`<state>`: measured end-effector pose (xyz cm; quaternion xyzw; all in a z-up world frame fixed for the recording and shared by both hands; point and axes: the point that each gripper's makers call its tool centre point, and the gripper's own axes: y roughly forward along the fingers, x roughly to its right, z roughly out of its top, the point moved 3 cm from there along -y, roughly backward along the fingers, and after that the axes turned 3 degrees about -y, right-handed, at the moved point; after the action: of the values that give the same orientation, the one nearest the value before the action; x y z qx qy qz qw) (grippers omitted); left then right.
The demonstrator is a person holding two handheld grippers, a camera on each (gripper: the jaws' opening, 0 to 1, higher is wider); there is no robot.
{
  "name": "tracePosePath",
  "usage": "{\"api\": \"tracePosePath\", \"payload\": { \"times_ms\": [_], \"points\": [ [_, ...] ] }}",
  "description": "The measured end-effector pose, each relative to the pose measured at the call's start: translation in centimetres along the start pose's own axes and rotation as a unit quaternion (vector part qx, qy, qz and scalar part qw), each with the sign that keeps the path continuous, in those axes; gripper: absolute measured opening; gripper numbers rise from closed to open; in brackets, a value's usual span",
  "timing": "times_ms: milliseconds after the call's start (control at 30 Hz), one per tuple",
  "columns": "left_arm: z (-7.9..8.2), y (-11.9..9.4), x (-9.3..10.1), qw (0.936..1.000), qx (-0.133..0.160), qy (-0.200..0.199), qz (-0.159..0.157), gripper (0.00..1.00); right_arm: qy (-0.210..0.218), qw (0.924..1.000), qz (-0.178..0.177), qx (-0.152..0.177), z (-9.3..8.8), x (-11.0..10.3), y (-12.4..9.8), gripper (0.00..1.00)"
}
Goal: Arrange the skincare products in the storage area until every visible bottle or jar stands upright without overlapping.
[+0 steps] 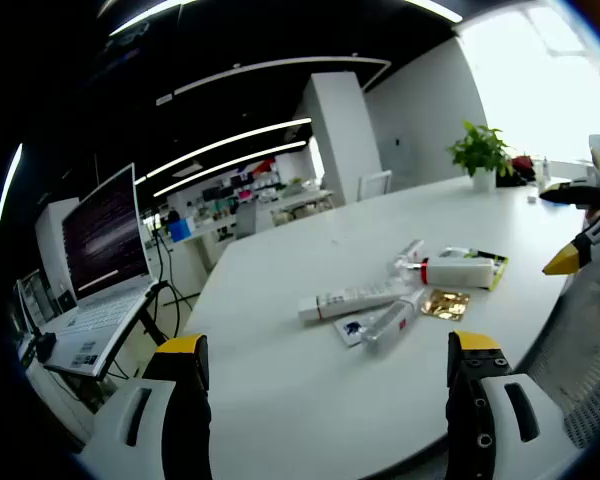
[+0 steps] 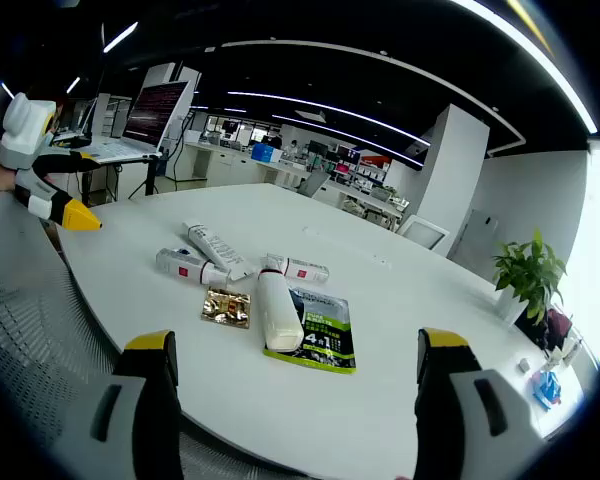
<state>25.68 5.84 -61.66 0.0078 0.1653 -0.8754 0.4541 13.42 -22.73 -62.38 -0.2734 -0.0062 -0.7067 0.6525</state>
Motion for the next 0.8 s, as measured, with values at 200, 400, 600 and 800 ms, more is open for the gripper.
{"api": "tracePosePath", "payload": {
  "times_ms": [200,400,600,800],
  "points": [
    [-0.02,0.03,-0.09,1.0000,-0.001,0.000,0.003,0.97,0.000,1.0000,0.007,-0.001,-0.01,-0.20,0.06,1.00],
    [-0.12,0.08,0.09,1.0000,-0.005,0.003,-0.003,0.97,-0.001,1.0000,0.003,0.001,0.01,-0.11,0.02,1.00],
    [-0.28,0.13,0.16,0.9999,-0.012,0.009,-0.004,0.97,-0.003,1.0000,0.003,-0.007,-0.22,-0.10,0.06,1.00],
    [-0.36,0.14,-0.02,0.9998,-0.016,0.015,0.003,0.97,-0.005,0.9999,0.012,-0.006,-0.17,-0.32,0.07,1.00]
  ]
}}
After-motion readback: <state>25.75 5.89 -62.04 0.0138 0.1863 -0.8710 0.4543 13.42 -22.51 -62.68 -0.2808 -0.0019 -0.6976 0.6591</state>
